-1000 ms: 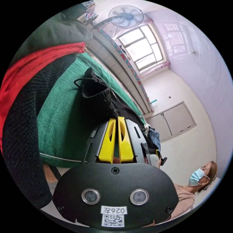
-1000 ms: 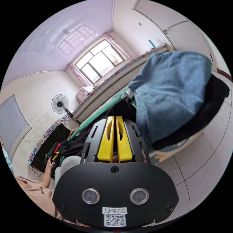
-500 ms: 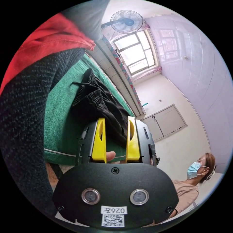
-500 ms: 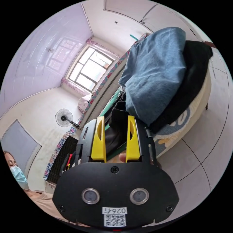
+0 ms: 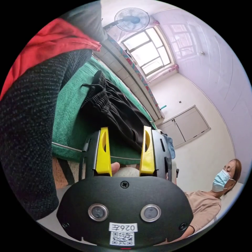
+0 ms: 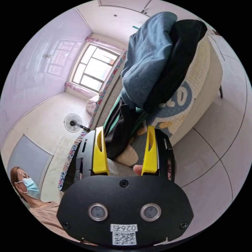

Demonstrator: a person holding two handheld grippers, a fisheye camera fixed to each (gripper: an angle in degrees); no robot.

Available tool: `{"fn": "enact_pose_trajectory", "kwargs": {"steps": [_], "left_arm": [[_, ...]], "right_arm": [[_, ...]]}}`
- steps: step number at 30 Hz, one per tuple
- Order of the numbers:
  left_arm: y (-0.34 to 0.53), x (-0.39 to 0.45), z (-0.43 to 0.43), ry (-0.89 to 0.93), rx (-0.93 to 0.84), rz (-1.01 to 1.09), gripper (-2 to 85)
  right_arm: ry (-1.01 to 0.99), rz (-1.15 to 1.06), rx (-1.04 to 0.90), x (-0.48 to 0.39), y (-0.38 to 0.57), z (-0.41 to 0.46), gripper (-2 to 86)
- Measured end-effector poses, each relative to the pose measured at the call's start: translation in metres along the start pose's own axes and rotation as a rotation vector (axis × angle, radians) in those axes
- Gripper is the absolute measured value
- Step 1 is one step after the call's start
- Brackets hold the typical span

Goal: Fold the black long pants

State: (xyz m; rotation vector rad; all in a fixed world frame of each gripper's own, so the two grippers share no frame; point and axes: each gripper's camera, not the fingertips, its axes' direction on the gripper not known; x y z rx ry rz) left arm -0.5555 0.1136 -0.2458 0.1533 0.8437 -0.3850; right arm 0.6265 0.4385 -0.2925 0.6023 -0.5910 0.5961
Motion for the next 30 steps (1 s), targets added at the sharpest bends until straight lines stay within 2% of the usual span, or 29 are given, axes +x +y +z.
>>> {"fn": "enact_pose_trajectory", "kwargs": {"steps": [1,2,4,7,9,13,19,24,27,30], "left_arm": [[-0.008,-0.003,0.005,0.000,-0.051,-0.049,6.4],[-0.012,-0.004,-0.001,0.036,-0.018,-0.049,0.8],[-0.012,-0.008,-0.019,0.159,0.090,-0.035,-0.2],[-0.008,-0.025,-0.039,0.359,0.174,-0.050,-0.5],[-0.010,-0.025,-0.040,0.411,0.189,-0.046,-0.6],[-0.028,-0.015,-0.036,0.415,0.201,-0.062,-0.8],[-0.076,-0.003,-0.022,0.435,0.328,-0.124,-0.9],[-0.142,0.011,0.006,0.310,0.341,-0.128,-0.9],[-0.193,0.017,0.037,0.264,0.289,-0.123,-0.9],[-0.241,0.023,0.081,0.142,0.229,-0.128,-0.9]], "right_arm": [[-0.032,-0.009,-0.017,-0.004,-0.004,0.008,12.7],[-0.035,-0.058,-0.042,-0.011,-0.009,0.015,6.8],[0.018,-0.053,-0.007,-0.022,-0.016,0.013,0.2],[0.059,-0.117,0.024,-0.039,-0.032,0.002,-1.2],[-0.016,-0.112,0.024,-0.041,-0.042,0.003,-1.4],[0.005,-0.132,-0.006,-0.059,-0.067,0.023,-1.5],[-0.039,-0.168,-0.002,-0.108,-0.121,0.071,-1.5],[0.045,-0.232,-0.070,-0.152,-0.184,0.152,-1.5],[0.067,-0.217,-0.115,-0.165,-0.224,0.214,-1.5],[0.123,-0.188,-0.135,-0.171,-0.262,0.273,-1.4]]}}
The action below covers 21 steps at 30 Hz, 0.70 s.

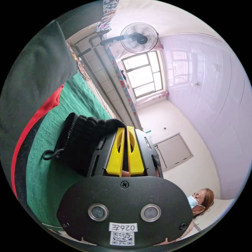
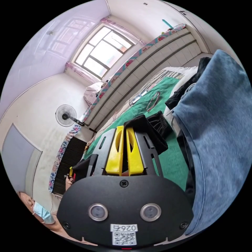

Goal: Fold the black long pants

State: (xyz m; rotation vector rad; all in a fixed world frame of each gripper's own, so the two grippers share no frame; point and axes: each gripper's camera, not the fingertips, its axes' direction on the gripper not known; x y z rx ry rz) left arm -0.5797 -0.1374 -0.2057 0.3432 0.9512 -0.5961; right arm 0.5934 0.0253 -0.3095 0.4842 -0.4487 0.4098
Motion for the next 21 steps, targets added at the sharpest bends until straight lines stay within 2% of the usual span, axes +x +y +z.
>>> {"fn": "enact_pose_trajectory", "kwargs": {"steps": [5,8,10,14,17,21], "left_arm": [[-0.047,-0.024,0.100,-0.189,-0.068,-0.090,-0.4],[-0.059,-0.043,0.146,-0.239,-0.102,-0.118,0.9],[-0.063,-0.055,0.167,-0.202,-0.145,-0.125,4.4],[-0.063,-0.062,0.190,0.022,-0.232,-0.145,12.5],[-0.056,-0.043,0.193,-0.019,-0.319,-0.082,10.0],[-0.037,0.004,0.201,-0.194,-0.298,0.075,0.8]], "right_arm": [[0.185,0.038,-0.083,-0.005,-0.068,0.105,-0.9],[0.249,0.061,-0.119,-0.006,-0.092,0.163,0.6],[0.274,0.060,-0.142,-0.006,-0.102,0.194,3.6],[0.300,0.062,-0.214,-0.008,-0.120,0.229,12.1],[0.337,0.013,-0.184,-0.020,-0.119,0.221,11.9],[0.365,-0.120,-0.195,-0.042,-0.104,0.219,8.3]]}}
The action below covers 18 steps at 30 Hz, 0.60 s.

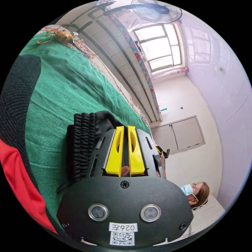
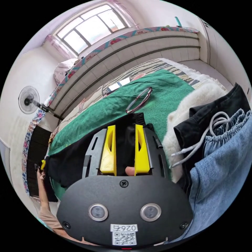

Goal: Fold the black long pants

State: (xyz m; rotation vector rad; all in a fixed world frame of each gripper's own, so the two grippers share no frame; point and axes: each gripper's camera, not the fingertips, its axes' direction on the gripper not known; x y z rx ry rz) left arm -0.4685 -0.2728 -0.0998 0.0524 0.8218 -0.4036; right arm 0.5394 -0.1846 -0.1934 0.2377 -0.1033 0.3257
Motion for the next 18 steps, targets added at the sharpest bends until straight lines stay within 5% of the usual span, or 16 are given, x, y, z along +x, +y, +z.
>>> {"fn": "enact_pose_trajectory", "kwargs": {"steps": [3,8,13,18], "left_arm": [[0.025,0.061,0.029,-0.181,0.050,0.176,-0.6],[0.077,0.151,0.164,-0.665,-0.185,0.584,-0.8],[0.163,0.224,0.286,-0.537,-0.337,1.034,2.1],[0.175,0.215,0.382,-0.483,-0.631,1.011,6.8]], "right_arm": [[0.058,-0.093,-0.006,-0.021,0.019,0.002,5.3],[0.254,-0.072,0.093,-0.027,0.049,-0.004,5.5],[0.200,-0.007,0.051,-0.016,0.043,0.007,9.6],[0.166,0.009,-0.055,-0.012,0.024,0.034,4.7]]}}
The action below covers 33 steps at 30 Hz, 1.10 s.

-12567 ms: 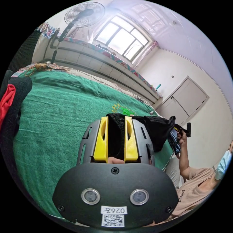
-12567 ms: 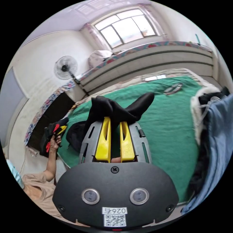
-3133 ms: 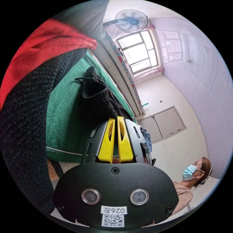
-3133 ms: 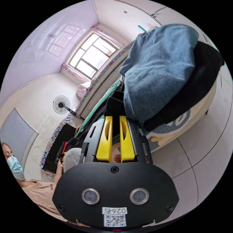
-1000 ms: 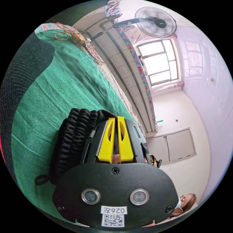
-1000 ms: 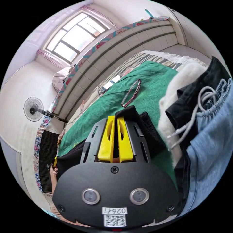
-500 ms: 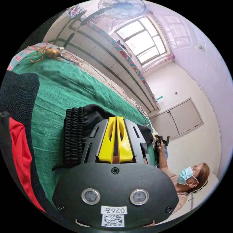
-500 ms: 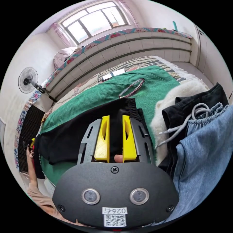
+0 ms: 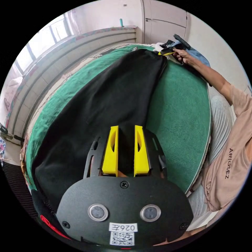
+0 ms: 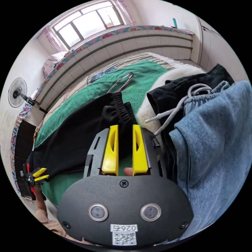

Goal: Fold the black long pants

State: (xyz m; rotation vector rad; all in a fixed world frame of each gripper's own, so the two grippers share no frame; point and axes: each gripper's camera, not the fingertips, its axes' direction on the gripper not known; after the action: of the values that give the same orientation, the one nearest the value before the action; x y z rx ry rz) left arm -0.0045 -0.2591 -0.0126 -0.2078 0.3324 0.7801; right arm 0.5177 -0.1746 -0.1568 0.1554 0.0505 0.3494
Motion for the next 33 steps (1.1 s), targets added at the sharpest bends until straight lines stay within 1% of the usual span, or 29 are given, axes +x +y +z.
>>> {"fn": "enact_pose_trajectory", "kwargs": {"steps": [1,2,4,6,7,8,10,12,15,17,18,20,21,22,23,25,26,27,28,29,31,33], "left_arm": [[-0.003,-0.007,-0.001,0.046,0.029,-0.018,4.9],[-0.003,-0.014,-0.007,0.106,0.055,-0.032,3.1],[0.003,-0.017,-0.014,0.127,0.125,-0.040,1.4],[0.007,-0.017,-0.010,0.154,0.150,-0.032,0.7],[0.008,-0.018,-0.002,0.193,0.145,-0.038,0.5],[0.007,-0.019,0.007,0.208,0.126,-0.056,0.4],[0.008,-0.019,0.011,0.203,0.112,-0.078,0.3],[0.012,-0.019,0.006,0.169,0.113,-0.101,0.1],[0.026,-0.022,-0.018,0.046,0.172,-0.128,-0.4],[0.040,-0.034,-0.035,-0.070,0.212,-0.185,-0.6],[0.044,-0.040,-0.038,-0.101,0.220,-0.217,-0.6],[0.064,-0.071,-0.044,-0.196,0.258,-0.364,-0.6],[0.071,-0.081,-0.043,-0.205,0.273,-0.408,-0.7],[0.086,-0.101,-0.038,-0.209,0.280,-0.498,-0.7],[0.103,-0.121,-0.029,-0.200,0.266,-0.584,-0.7],[0.133,-0.148,-0.007,-0.161,0.204,-0.676,-0.7],[0.155,-0.162,0.006,-0.023,0.238,-0.706,-0.7],[0.167,-0.168,0.009,0.066,0.300,-0.725,-0.8],[0.189,-0.173,0.009,0.207,0.452,-0.757,-0.8],[0.206,-0.169,0.004,0.247,0.605,-0.762,-0.9],[0.226,-0.159,0.000,0.195,0.713,-0.813,-0.9],[0.233,-0.156,0.002,0.169,0.675,-0.855,-1.0]], "right_arm": [[0.019,-0.011,-0.005,-0.004,-0.002,-0.001,1.3],[0.003,-0.042,0.027,-0.011,0.001,-0.012,0.2],[-0.023,-0.078,0.111,-0.017,0.014,-0.037,-0.6],[0.000,-0.093,0.154,-0.016,0.026,-0.050,-0.8],[0.040,-0.098,0.111,-0.012,0.027,-0.043,-0.6],[0.062,-0.108,0.006,-0.008,0.023,-0.025,-0.1],[0.053,-0.116,-0.121,-0.003,0.019,-0.002,1.9],[0.038,-0.082,-0.057,-0.002,0.022,-0.014,4.4],[0.150,-0.091,0.078,-0.016,0.036,-0.044,5.8],[0.260,-0.158,0.198,-0.044,0.049,-0.060,5.9],[0.281,-0.188,0.209,-0.053,0.051,-0.061,5.8],[0.279,-0.326,0.239,-0.089,0.055,-0.053,4.8],[0.261,-0.351,0.238,-0.095,0.054,-0.050,4.3],[0.202,-0.394,0.230,-0.106,0.051,-0.040,3.4],[0.139,-0.418,0.206,-0.109,0.047,-0.027,2.3],[0.122,-0.380,0.140,-0.100,0.037,-0.004,0.4],[0.149,-0.333,0.113,-0.083,0.033,0.010,-0.3],[0.175,-0.305,0.102,-0.072,0.033,0.015,-0.4],[0.184,-0.259,0.072,-0.048,0.035,0.023,-0.6],[0.039,-0.216,0.085,-0.023,0.037,0.013,-0.7],[-0.032,-0.089,0.151,0.012,0.045,-0.007,-0.8],[-0.060,-0.079,0.152,0.034,0.053,-0.017,-0.9]]}}
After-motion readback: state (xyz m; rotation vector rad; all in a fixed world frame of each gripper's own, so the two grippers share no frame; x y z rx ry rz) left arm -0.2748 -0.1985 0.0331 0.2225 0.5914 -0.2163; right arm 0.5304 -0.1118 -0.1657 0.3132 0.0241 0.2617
